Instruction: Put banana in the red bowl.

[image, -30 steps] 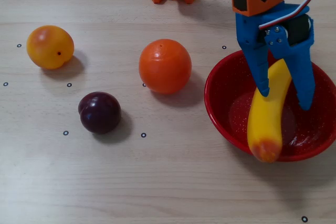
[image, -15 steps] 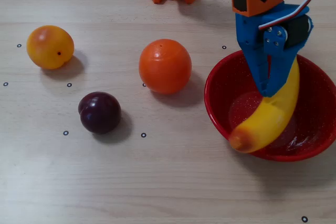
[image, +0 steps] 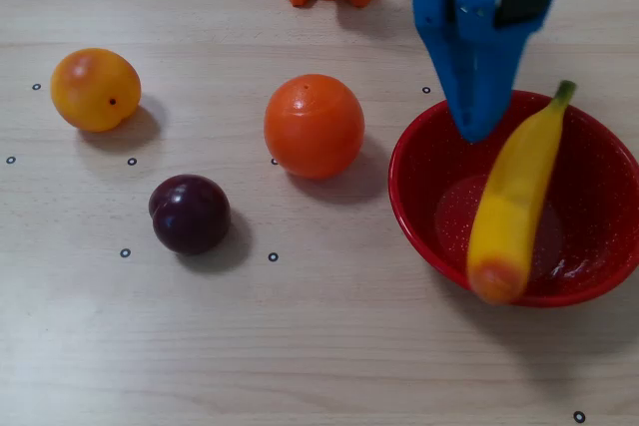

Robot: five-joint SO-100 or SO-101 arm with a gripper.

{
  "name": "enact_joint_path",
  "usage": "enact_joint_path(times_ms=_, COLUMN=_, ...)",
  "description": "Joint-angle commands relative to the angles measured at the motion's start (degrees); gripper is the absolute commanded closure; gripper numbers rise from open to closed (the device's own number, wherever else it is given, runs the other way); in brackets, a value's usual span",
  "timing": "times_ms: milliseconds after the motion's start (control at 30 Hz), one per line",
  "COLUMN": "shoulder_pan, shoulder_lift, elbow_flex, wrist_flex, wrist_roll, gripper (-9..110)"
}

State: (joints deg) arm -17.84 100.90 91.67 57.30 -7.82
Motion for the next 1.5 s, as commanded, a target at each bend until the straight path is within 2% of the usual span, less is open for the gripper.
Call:
enact_joint_path(times_ms=0, shoulder_pan=1.8, shoulder_lift=9.8, elbow_flex=0.7, wrist_flex=0.9, wrist_roll=0.5, gripper=102)
enact_joint_path(times_ms=500, shoulder_pan=10.7, shoulder_lift=40.4, elbow_flex=32.9, wrist_flex=1.8, wrist_roll=1.9, gripper=102)
enact_joint_path(times_ms=1200, shoulder_pan=16.2, shoulder_lift=72.3, elbow_flex=61.5, wrist_flex=6.4, wrist_roll=3.9, gripper=102)
enact_joint_path(times_ms=1467, shoulder_pan=16.2, shoulder_lift=81.2, elbow_flex=72.7, wrist_flex=1.6, wrist_roll=4.4, gripper=102)
